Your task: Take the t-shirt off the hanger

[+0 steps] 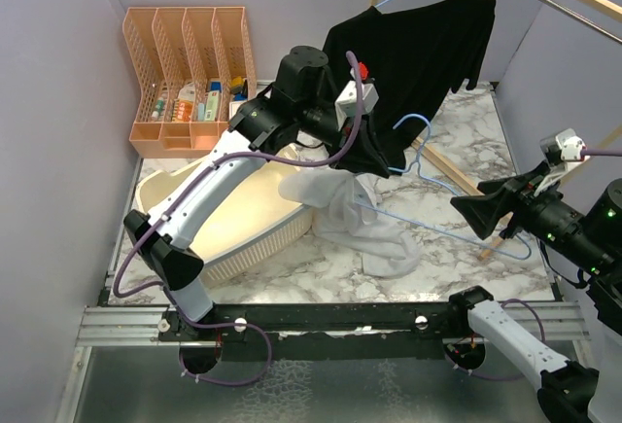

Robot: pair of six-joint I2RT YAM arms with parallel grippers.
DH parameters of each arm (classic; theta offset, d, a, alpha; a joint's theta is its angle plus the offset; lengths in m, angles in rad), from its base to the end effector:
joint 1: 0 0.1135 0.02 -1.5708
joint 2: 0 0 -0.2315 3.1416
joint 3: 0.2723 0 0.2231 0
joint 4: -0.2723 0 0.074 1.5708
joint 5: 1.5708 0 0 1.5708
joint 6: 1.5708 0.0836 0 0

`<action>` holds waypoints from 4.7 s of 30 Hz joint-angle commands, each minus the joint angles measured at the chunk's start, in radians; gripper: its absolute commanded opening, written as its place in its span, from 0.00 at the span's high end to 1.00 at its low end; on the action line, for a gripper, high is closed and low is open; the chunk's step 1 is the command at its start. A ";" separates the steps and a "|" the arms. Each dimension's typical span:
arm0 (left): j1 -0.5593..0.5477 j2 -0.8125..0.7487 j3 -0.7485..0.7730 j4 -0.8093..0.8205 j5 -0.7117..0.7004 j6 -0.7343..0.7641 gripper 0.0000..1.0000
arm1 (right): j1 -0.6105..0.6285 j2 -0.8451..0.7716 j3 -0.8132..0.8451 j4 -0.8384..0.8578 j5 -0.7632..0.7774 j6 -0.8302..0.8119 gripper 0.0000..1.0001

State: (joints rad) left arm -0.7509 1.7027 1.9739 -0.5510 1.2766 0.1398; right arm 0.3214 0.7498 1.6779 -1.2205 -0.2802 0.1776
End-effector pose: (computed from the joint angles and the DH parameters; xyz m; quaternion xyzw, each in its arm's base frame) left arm 0.1909 -0.2876 0.4312 0.5998 0.4245 -0.5992 0.3176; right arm 0.0678 0.0469 0.4347 -0.1402 0.7867 0.2545 0.5447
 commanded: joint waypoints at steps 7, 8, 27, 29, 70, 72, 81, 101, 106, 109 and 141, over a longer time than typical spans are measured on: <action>0.000 -0.167 -0.358 1.078 0.242 -0.789 1.00 | 0.018 -0.015 -0.014 0.014 -0.144 -0.026 0.70; 0.001 -0.156 -0.361 1.144 0.246 -0.850 1.00 | 0.018 -0.015 -0.013 0.017 -0.158 -0.025 0.74; 0.146 0.025 -0.313 1.164 0.056 -1.053 1.00 | 0.018 -0.033 -0.032 -0.003 -0.033 0.003 0.99; 0.143 0.008 -0.174 0.516 -0.122 -0.546 1.00 | 0.018 -0.033 -0.033 0.001 -0.023 0.006 0.99; 0.114 -0.182 -0.275 0.404 -0.526 -0.304 0.41 | 0.017 -0.063 0.051 0.033 0.140 0.088 0.99; 0.114 -0.183 -0.267 0.389 -0.548 -0.297 0.39 | 0.018 -0.041 0.116 -0.012 0.238 0.091 0.99; 0.114 -0.177 -0.287 0.378 -0.581 -0.301 0.39 | 0.018 0.005 0.235 -0.101 0.456 0.110 0.99; 0.114 -0.286 -0.526 0.367 -0.671 -0.263 0.39 | 0.018 0.072 0.020 -0.102 0.238 0.104 0.99; 0.114 -0.298 -0.566 0.387 -0.666 -0.281 0.39 | 0.018 0.067 0.071 -0.020 0.422 0.133 0.99; 0.113 -0.314 -0.591 0.398 -0.667 -0.288 0.39 | 0.018 0.048 0.050 0.078 0.539 0.146 0.99; 0.113 -0.406 -0.719 0.455 -0.648 -0.293 0.39 | 0.018 0.080 -0.267 0.986 1.053 -0.086 0.99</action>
State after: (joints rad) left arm -0.6353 1.3369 1.2579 -0.1261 0.6125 -0.1478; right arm 0.3351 0.7853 1.4563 -0.3477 0.6651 0.1478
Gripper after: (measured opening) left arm 0.610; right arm 0.015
